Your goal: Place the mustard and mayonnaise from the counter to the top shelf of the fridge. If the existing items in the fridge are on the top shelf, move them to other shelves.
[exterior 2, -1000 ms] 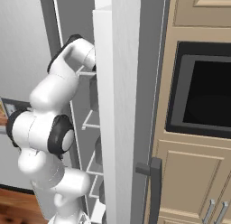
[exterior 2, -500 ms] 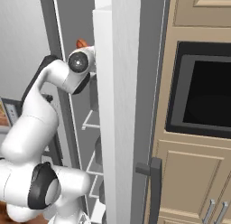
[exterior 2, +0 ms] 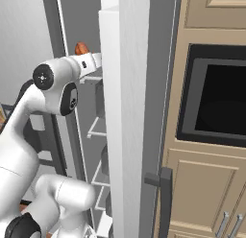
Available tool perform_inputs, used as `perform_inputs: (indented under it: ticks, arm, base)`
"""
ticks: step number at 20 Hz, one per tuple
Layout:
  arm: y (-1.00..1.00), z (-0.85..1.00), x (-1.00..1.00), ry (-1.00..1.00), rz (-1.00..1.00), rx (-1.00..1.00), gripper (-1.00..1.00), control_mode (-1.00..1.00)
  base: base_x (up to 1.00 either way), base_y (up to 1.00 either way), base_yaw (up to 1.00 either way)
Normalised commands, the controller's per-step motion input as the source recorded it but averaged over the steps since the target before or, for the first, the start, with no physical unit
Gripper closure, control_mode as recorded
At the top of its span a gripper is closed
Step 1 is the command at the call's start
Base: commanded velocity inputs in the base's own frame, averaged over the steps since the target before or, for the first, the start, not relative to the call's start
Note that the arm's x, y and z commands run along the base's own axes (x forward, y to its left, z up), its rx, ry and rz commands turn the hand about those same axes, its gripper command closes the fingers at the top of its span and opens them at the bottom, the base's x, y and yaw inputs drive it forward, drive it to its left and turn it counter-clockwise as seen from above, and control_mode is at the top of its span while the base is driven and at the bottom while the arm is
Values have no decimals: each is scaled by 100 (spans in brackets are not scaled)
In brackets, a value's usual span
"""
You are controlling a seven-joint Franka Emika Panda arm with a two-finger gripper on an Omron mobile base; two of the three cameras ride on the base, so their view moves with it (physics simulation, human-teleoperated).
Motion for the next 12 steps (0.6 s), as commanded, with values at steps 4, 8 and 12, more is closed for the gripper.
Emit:
perform_inputs:
  ticks: [4, 8, 12]
  arm:
    - [0, 44, -100, 41, -22, 11, 100, -100]
    - [0, 1, -100, 59, -18, 3, 100, -100]
    - [-8, -84, -100, 64, -7, -5, 100, -100]
  base:
    - [0, 0, 0]
    - [0, 0, 0]
    - [0, 0, 0]
